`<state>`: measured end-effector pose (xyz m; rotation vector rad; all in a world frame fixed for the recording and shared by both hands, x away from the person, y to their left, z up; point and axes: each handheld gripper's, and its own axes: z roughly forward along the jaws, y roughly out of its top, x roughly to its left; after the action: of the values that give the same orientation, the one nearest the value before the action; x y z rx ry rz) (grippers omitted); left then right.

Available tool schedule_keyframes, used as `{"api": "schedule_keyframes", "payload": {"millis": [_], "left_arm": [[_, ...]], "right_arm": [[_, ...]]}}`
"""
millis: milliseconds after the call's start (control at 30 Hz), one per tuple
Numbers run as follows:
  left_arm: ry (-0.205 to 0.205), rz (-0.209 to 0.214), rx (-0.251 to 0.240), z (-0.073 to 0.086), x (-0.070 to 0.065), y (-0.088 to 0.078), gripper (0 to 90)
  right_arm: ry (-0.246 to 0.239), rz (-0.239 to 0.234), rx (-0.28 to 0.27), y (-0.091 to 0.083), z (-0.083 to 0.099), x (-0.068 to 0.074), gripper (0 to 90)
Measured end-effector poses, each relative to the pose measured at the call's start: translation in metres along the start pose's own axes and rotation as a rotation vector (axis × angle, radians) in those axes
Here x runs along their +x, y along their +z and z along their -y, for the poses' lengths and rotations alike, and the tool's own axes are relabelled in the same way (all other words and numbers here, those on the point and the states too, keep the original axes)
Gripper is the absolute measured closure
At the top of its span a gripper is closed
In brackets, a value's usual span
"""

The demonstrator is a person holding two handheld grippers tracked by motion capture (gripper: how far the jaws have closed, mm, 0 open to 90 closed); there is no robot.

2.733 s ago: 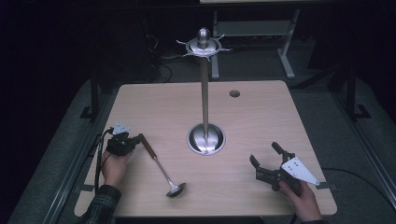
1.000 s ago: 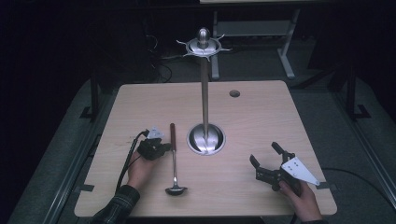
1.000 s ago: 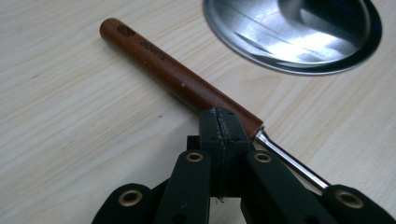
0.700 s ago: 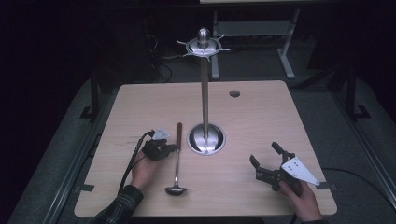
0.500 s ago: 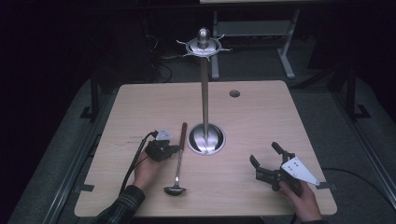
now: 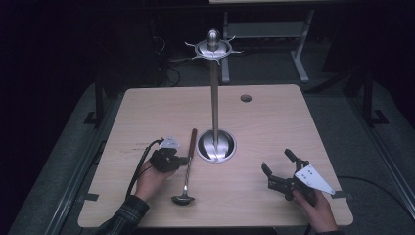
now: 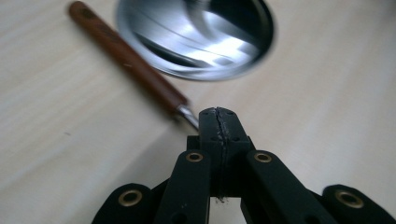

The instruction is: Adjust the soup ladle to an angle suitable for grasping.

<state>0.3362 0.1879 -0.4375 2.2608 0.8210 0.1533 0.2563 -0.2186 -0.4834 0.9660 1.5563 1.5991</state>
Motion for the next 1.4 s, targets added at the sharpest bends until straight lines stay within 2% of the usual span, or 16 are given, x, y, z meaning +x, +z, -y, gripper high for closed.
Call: {"api": "schedule_keyframes", "payload": {"millis": [133,233,333,367,400,433,467,733,767,1100,1167,1200,1300,1400], "left_arm": [[0.007,0.054,0.051,0.0,-0.017,-0.009,89.8],[0.042,0.086,0.106,0.002,-0.028,-0.013,89.8],[0.059,0.105,0.14,0.005,-0.04,-0.01,89.7],[0.075,0.107,0.165,0.005,-0.043,-0.009,89.7],[0.076,0.109,0.167,0.006,-0.046,-0.006,89.7],[0.1,0.11,0.192,0.006,-0.046,-0.004,89.7],[0.099,0.111,0.201,0.006,-0.047,-0.002,89.7],[0.07,0.101,0.234,0.012,-0.042,0.006,89.8],[0.05,0.102,0.223,0.012,-0.042,0.007,89.8],[0.059,0.081,0.25,0.014,-0.037,0.001,89.9],[0.062,0.064,0.253,0.016,-0.034,-0.001,89.9],[0.05,0.057,0.247,0.018,-0.035,-0.002,89.9],[0.067,0.025,0.266,0.02,-0.031,-0.006,89.9],[0.054,0.005,0.268,0.023,-0.027,-0.01,89.9]], "right_arm": [[0.0,-0.001,0.001,0.0,0.0,0.0,6.3],[0.001,0.0,0.0,0.0,0.0,0.0,6.3],[0.0,0.0,0.0,0.0,0.0,0.0,6.3],[0.001,0.0,0.0,0.0,0.0,0.0,6.3],[0.0,0.0,0.0,0.0,0.0,0.0,6.3],[0.0,0.0,0.0,0.0,0.0,0.0,6.3],[0.0,0.0,0.001,0.0,0.0,0.0,6.3],[0.0,0.0,-0.001,0.0,0.0,0.0,6.3],[0.0,0.0,0.0,0.0,0.0,0.0,6.3],[0.0,0.0,0.0,0.0,0.0,0.0,6.3],[0.0,-0.001,0.0,0.0,0.0,0.0,6.3],[0.0,-0.001,0.0,0.0,0.0,0.0,6.3],[0.0,-0.001,0.0,0.0,0.0,0.0,6.3],[0.0,-0.001,0.0,0.0,0.0,0.0,6.3]]}}
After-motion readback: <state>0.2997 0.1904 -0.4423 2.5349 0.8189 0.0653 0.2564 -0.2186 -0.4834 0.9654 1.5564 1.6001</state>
